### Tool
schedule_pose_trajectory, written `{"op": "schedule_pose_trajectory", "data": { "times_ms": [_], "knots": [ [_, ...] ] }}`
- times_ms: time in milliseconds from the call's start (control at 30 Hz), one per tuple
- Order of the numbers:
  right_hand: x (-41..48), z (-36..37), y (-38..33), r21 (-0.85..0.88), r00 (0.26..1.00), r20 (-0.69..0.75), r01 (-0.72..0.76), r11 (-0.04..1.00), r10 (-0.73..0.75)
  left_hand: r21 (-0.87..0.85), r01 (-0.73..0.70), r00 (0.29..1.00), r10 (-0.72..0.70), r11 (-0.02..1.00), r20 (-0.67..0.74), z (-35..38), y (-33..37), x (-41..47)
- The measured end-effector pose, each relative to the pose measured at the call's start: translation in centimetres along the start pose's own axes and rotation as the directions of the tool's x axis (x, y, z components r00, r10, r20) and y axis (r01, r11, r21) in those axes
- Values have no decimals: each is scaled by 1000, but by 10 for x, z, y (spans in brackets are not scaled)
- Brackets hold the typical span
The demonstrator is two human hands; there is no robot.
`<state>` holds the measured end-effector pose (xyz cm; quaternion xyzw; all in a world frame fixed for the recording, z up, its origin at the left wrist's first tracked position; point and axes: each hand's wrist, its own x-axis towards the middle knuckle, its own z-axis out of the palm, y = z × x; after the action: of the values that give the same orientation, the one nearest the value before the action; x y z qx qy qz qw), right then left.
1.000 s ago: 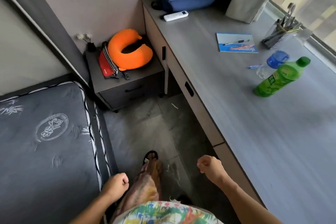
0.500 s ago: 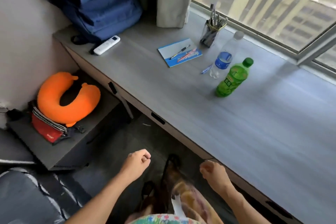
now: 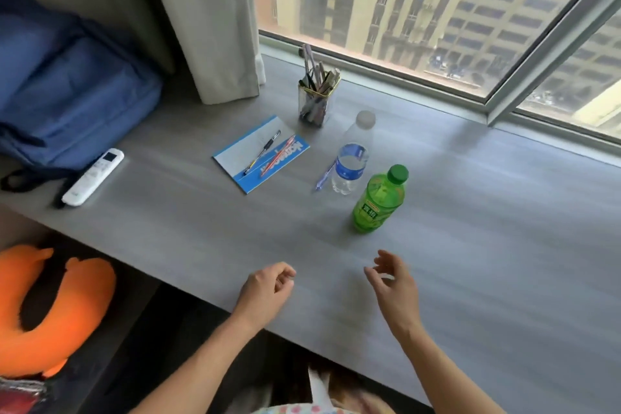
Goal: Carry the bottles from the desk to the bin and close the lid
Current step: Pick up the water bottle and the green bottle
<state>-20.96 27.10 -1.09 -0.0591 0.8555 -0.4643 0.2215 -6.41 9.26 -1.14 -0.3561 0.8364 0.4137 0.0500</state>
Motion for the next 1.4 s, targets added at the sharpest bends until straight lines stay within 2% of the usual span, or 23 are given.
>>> {"op": "schedule_pose_trajectory", "data": {
  "times_ms": [200, 333, 433, 633, 800, 967, 1167, 1400],
  "knots": [
    [49, 7, -23, 84, 998, -59, -32, 996, 37, -41, -4, 1000, 4, 999, -11, -2, 18, 41],
    [74, 19, -34, 154, 995, -100, 1, 988, 15, -34, -8, 999, 9, 999, 31, -5, 22, 59],
    [85, 25, -37, 236, 989, -134, -27, 971, 60, -28, -27, 998, 28, 999, 55, -11, 25, 72],
    [89, 28, -37, 287, 978, -190, -30, 957, 88, -34, -52, 996, 55, 998, 71, -22, 32, 95],
    [71, 26, -32, 384, 979, -135, -88, 919, 150, -59, -107, 992, 110, 992, 59, -26, 46, 121],
    [53, 27, -26, 392, 973, -106, -147, 908, 203, -81, -217, 974, 221, 973, 42, -22, 78, 163],
    [42, 25, -16, 427, 956, -98, -211, 879, 277, -85, -286, 957, 289, 955, 32, -13, 107, 203],
    [35, 20, -14, 430, 943, -137, -220, 876, 304, -142, -290, 952, 301, 946, 59, -7, 113, 211]
  ]
}}
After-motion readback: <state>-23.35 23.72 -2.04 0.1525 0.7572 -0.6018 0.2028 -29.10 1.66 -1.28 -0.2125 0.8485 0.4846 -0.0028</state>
